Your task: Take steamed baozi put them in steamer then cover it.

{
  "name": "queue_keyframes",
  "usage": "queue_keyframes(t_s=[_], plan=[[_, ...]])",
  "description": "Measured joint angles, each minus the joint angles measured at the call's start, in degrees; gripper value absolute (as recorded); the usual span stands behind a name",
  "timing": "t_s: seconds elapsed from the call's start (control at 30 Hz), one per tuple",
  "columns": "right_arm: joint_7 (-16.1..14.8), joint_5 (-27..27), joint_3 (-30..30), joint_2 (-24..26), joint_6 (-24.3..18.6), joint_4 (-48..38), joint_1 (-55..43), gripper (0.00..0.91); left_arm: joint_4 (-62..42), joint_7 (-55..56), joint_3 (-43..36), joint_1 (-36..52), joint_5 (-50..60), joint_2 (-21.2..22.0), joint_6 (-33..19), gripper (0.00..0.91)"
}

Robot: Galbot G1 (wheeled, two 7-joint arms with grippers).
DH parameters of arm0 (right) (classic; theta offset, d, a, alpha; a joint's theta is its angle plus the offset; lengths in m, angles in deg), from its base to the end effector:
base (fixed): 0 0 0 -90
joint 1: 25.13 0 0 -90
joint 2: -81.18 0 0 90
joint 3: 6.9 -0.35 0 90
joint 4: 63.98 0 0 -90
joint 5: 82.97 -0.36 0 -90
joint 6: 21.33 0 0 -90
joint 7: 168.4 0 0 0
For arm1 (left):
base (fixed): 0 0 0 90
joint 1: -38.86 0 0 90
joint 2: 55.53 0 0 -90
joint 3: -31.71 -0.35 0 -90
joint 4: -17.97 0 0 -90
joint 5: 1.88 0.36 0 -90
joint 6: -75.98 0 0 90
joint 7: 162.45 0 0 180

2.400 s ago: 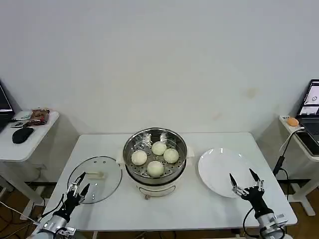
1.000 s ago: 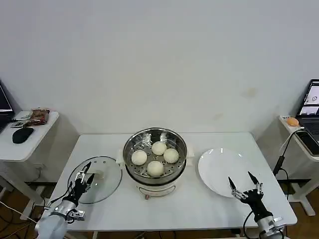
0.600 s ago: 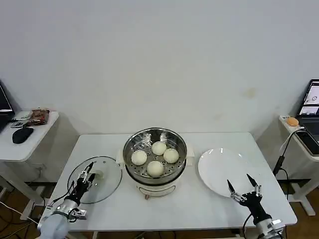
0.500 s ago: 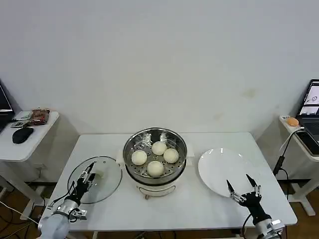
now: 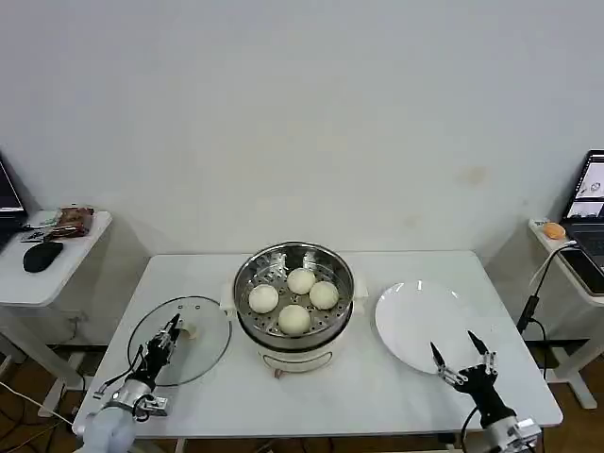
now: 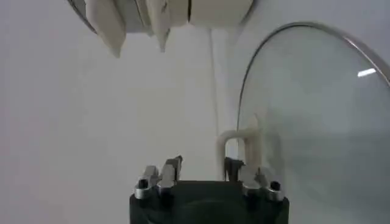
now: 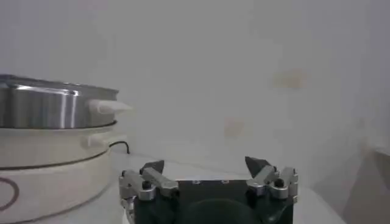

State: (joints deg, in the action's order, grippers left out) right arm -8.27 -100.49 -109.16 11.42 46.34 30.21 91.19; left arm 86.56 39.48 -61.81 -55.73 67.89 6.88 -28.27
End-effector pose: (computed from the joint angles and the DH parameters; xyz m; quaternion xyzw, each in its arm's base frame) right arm 0.1915 -0.1835 -0.4041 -0.1028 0.9922 -0.0668 0.0231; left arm 0.2985 0.2047 -0.4616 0.0864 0.6845 0.7232 0.0306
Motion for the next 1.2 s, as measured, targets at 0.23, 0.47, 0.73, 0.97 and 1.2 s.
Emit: queue_keyframes(t_s=[0.23, 0.47, 0.73, 0.97, 1.2], plan=[[0.0, 0.0, 0.0, 0.1, -0.1, 0.3, 0.0, 0.907, -0.8, 0.7, 0.3, 0.0, 0.0, 0.5, -0.2, 0.000], [0.0, 0.2, -0.1, 0.3, -0.4, 0.1, 0.1, 0.907, 0.0, 1.7, 1.2, -0.8, -0.1, 1.0, 0.0, 0.000], [-0.1, 0.3, -0.1, 0.4, -0.6, 0.1, 0.2, 0.907, 3.1, 2.1, 2.8, -2.2, -1.2, 0.7, 1.5, 0.000], [-0.3, 0.3, -0.2, 0.4, -0.5, 0.8, 0.3, 0.907, 7.8, 1.2, 3.8, -4.0, -2.6, -0.2, 4.1, 0.000], [-0.5, 0.3, -0.9, 0.8, -0.6, 1.8, 1.2, 0.907, 13.5, -1.3, 4.1, -5.2, -3.9, -1.2, 8.5, 0.000]])
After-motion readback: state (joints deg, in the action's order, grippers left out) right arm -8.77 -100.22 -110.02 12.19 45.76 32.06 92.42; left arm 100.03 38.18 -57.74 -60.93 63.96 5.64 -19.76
